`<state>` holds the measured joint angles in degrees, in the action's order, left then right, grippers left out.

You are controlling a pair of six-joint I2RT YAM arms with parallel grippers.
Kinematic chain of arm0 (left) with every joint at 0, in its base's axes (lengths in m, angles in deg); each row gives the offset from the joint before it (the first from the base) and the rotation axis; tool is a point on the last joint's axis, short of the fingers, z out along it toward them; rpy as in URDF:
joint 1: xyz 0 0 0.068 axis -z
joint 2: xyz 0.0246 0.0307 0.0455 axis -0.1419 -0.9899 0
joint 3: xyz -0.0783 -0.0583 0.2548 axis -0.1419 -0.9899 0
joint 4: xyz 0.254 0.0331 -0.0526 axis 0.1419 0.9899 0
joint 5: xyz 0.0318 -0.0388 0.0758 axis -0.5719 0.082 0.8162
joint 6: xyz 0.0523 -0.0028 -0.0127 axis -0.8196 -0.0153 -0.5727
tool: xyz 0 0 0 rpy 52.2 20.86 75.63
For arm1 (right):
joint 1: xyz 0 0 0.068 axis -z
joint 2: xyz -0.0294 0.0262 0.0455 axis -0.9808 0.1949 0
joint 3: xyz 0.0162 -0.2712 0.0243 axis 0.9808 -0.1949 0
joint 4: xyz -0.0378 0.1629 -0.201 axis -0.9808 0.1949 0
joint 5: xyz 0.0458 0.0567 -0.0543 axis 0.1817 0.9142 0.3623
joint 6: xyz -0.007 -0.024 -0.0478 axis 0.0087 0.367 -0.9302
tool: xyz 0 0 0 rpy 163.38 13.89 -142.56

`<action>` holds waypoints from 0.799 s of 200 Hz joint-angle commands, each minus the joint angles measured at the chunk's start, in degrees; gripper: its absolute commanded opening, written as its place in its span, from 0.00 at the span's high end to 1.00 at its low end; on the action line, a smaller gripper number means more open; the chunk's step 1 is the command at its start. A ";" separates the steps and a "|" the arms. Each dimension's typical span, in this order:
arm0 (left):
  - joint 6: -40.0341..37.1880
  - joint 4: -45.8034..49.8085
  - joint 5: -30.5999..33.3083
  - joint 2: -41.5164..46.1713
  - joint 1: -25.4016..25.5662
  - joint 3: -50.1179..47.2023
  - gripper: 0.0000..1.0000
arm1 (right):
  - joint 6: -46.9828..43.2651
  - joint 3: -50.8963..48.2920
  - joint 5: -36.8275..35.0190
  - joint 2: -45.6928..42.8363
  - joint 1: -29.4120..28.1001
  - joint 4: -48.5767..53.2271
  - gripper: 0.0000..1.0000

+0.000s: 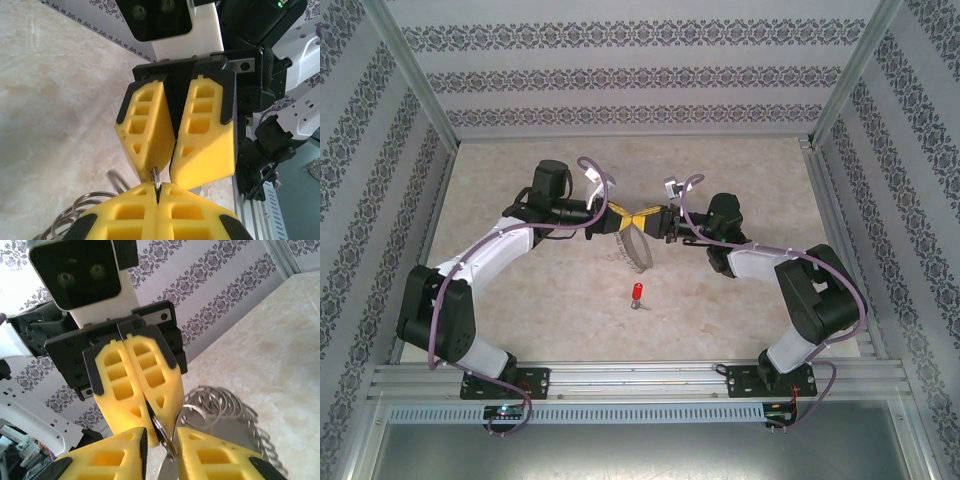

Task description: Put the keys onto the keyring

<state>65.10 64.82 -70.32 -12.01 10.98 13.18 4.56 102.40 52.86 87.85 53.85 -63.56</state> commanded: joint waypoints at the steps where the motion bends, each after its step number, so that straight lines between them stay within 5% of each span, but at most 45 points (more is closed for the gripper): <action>1: -0.61 -1.78 -0.56 1.33 0.50 1.91 1.00 | -1.71 -0.68 1.02 -1.78 -0.32 -1.19 0.78; 84: 0.41 -3.45 -2.26 1.02 0.51 0.99 1.00 | -0.67 1.88 0.16 -0.53 -0.75 -1.63 0.85; 132: 0.14 -3.29 -1.76 1.63 0.47 0.43 1.00 | 0.59 3.45 -0.43 0.77 -1.20 -2.68 1.00; 160: 0.53 -4.26 -1.99 1.81 0.53 -0.25 1.00 | 1.20 4.16 -0.57 1.15 -1.90 -2.79 0.94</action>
<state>65.73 63.36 -70.29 -11.83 10.85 13.18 4.86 103.49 52.57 88.55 53.85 -62.79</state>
